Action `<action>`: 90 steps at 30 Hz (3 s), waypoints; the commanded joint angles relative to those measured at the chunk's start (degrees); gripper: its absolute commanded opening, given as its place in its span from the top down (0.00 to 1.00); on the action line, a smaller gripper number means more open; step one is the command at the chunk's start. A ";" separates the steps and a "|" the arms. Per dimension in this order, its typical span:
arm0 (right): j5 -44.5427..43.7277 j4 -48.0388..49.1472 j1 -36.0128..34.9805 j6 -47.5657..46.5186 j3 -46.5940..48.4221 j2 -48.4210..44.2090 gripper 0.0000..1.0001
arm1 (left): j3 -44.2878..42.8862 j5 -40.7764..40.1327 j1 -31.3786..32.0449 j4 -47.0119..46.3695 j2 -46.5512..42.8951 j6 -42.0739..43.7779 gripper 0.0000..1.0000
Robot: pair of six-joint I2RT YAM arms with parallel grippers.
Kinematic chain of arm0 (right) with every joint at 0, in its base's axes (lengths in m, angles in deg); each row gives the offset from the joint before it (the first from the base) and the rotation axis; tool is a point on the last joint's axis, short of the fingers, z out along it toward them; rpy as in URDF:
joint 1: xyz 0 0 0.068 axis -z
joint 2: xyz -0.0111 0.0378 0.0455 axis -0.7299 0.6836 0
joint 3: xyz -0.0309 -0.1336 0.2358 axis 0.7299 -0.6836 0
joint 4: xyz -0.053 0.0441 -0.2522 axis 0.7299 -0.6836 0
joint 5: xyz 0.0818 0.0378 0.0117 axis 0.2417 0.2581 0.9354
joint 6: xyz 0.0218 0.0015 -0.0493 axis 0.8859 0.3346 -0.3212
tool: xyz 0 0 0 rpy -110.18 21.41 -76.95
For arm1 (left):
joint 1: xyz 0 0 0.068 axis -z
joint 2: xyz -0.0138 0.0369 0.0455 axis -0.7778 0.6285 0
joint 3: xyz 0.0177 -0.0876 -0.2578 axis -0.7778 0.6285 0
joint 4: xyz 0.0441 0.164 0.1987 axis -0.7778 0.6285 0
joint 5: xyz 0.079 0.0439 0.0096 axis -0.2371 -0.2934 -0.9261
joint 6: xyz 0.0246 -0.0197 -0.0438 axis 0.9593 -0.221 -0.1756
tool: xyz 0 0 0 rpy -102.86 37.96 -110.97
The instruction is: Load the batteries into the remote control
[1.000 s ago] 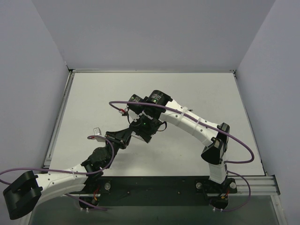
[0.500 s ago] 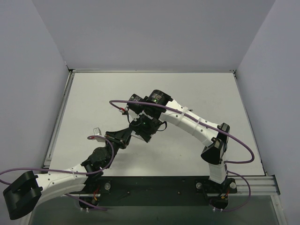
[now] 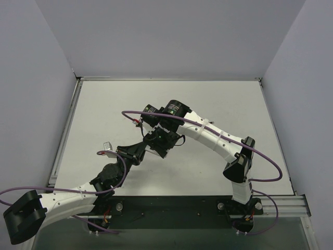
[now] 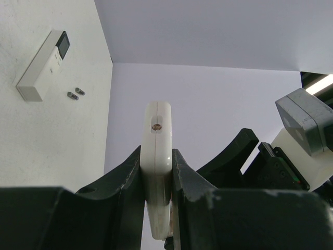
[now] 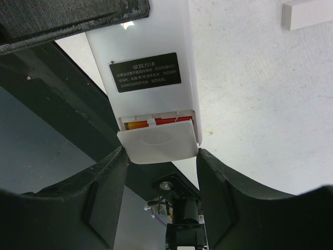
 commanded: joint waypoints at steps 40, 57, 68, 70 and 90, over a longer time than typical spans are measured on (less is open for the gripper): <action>-3.23 -2.65 1.69 2.30 3.40 0.66 0.40 | 5.87 1.15 -0.05 -6.69 -1.23 -4.75 1.00; 1.78 1.22 2.83 2.91 1.64 -1.63 0.25 | 6.57 0.54 -0.05 -6.17 -1.84 -5.80 1.00; 3.36 4.64 3.62 4.23 -0.37 -4.61 0.22 | 6.83 -0.34 -0.05 -4.94 -3.07 -6.33 1.00; 3.72 5.69 3.63 4.32 -0.90 -5.49 0.21 | 6.92 -0.52 -0.05 -4.59 -3.42 -6.24 1.00; 8.29 24.07 6.88 11.70 -16.81 -17.45 0.16 | 7.10 -1.66 -0.05 -3.62 -4.48 -7.03 1.00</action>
